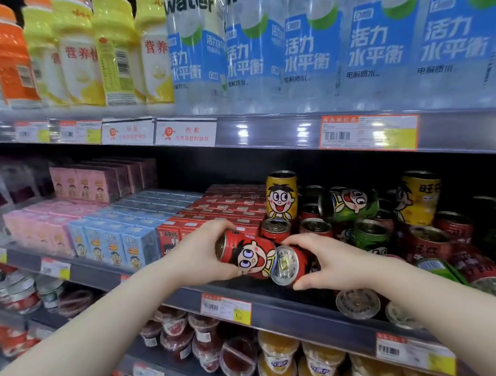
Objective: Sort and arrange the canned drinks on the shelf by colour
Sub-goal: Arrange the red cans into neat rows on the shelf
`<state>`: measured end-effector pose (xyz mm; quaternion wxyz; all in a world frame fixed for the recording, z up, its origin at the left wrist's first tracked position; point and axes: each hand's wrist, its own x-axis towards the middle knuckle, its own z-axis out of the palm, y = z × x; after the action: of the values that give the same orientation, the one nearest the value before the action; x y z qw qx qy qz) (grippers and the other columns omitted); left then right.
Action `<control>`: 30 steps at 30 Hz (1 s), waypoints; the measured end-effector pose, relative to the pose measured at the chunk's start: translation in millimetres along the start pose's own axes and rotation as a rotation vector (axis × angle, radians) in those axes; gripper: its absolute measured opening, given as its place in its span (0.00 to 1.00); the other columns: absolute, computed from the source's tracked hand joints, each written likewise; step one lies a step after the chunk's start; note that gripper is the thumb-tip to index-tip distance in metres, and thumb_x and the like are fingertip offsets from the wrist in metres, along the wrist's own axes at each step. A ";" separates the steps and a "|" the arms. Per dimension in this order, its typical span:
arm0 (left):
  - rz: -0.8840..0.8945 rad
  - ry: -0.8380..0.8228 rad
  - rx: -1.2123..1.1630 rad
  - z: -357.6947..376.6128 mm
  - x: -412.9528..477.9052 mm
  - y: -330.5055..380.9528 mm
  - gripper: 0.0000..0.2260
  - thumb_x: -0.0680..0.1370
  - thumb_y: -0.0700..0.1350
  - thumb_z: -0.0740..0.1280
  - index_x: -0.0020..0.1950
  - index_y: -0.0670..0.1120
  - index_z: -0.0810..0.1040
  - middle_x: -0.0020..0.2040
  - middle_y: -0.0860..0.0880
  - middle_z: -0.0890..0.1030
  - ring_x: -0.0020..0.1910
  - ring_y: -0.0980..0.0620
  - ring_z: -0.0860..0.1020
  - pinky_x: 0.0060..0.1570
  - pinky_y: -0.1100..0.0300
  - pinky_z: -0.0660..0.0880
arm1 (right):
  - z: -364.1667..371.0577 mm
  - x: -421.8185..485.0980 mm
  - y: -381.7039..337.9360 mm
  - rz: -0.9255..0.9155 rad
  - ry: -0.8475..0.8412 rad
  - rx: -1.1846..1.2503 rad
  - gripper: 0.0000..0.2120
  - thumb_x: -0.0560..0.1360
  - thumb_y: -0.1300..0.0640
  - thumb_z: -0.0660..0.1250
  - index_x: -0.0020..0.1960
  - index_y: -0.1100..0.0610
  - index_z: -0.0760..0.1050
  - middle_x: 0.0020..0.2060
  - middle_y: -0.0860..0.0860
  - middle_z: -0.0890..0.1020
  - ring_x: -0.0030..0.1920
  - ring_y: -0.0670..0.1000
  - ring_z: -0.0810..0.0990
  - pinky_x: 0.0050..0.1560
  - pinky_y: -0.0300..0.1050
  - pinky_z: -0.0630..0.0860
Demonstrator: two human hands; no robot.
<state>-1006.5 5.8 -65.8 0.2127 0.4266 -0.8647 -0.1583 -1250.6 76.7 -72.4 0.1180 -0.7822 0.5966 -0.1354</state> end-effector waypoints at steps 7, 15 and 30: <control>-0.012 0.040 0.063 -9.0 -2.1 13.7 0.36 0.63 0.55 0.76 0.67 0.54 0.64 0.62 0.56 0.71 0.59 0.54 0.72 0.59 0.57 0.72 | 0.7 -6.8 9.5 0.025 0.064 0.147 0.34 0.72 0.47 0.69 0.72 0.45 0.57 0.63 0.40 0.66 0.65 0.42 0.66 0.64 0.36 0.63; 0.054 -0.037 0.179 8.2 5.1 33.9 0.36 0.67 0.52 0.74 0.72 0.51 0.63 0.67 0.51 0.69 0.67 0.50 0.66 0.62 0.58 0.67 | -2.2 -6.8 21.8 0.151 0.100 0.269 0.32 0.71 0.47 0.70 0.70 0.50 0.60 0.66 0.49 0.71 0.65 0.47 0.70 0.64 0.42 0.69; 0.248 -0.037 0.269 57.2 26.4 37.5 0.28 0.75 0.45 0.65 0.74 0.53 0.60 0.73 0.53 0.62 0.72 0.50 0.58 0.71 0.54 0.59 | -11.2 -23.0 24.7 0.188 0.144 0.061 0.34 0.70 0.45 0.71 0.71 0.48 0.62 0.69 0.47 0.69 0.67 0.48 0.69 0.67 0.44 0.68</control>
<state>-1074.8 11.8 -91.7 0.1556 0.3382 -0.9279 -0.0215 -1282.6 92.1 -72.1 0.1107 -0.7072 0.6697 -0.1977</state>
